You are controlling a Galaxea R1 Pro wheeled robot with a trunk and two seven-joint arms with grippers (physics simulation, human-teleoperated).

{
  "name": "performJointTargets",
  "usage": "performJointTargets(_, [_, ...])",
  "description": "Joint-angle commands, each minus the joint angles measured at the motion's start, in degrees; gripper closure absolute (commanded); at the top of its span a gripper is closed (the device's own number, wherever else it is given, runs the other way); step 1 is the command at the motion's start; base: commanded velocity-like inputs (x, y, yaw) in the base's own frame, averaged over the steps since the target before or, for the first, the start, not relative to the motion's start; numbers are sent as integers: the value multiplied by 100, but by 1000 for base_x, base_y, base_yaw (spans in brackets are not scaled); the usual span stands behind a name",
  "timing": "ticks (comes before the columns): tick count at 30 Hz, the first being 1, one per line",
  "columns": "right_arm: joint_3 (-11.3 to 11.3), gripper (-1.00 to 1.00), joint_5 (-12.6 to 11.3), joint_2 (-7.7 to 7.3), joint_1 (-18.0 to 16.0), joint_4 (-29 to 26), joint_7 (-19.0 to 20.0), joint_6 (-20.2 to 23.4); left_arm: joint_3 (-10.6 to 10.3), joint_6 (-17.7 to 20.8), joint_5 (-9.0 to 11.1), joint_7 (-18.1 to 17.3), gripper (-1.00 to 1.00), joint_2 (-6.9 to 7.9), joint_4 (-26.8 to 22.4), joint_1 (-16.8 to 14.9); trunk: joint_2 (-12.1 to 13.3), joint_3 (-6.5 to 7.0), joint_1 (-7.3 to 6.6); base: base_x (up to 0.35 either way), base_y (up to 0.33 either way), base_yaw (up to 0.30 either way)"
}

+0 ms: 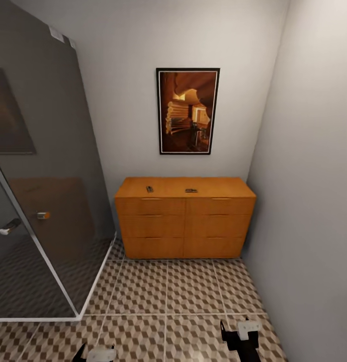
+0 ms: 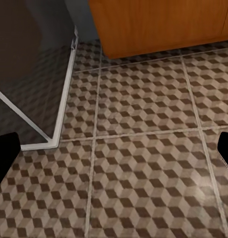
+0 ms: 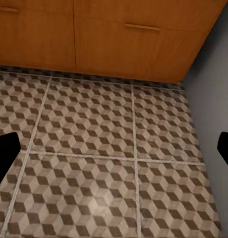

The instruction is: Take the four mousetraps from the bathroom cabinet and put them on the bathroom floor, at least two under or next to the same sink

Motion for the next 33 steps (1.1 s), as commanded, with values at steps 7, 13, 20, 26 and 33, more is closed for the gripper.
performJointTargets(7, [50, -100, -23, 1, -5, 3, -35, -10, -49, 35, 20, 19, -100, -3, 22, -11, -13, -13, 6, 257, -213, 20])
performJointTargets(13, [50, -100, -23, 1, -5, 5, -35, -10, -49, 451, 19, 9, -100, -10, 14, -11, -13, -13, 6, 247, -210, 2])
performJointTargets(20, [50, -100, -23, -13, -5, -2, -35, -10, -49, 539, 19, 8, -100, -38, 13, -11, -13, -13, 6, 189, -168, 0])
performJointTargets(26, [59, -100, -9, 11, -5, -23, -31, -16, -49, 1269, 20, 7, -100, -185, 14, -11, -13, -13, 6, 177, -114, 0])
performJointTargets(33, [59, -100, 4, 5, -15, -298, -248, 552, -49, 1815, 19, 0, -100, -250, 13, -3, -13, -13, 6, 85, -22, 0])
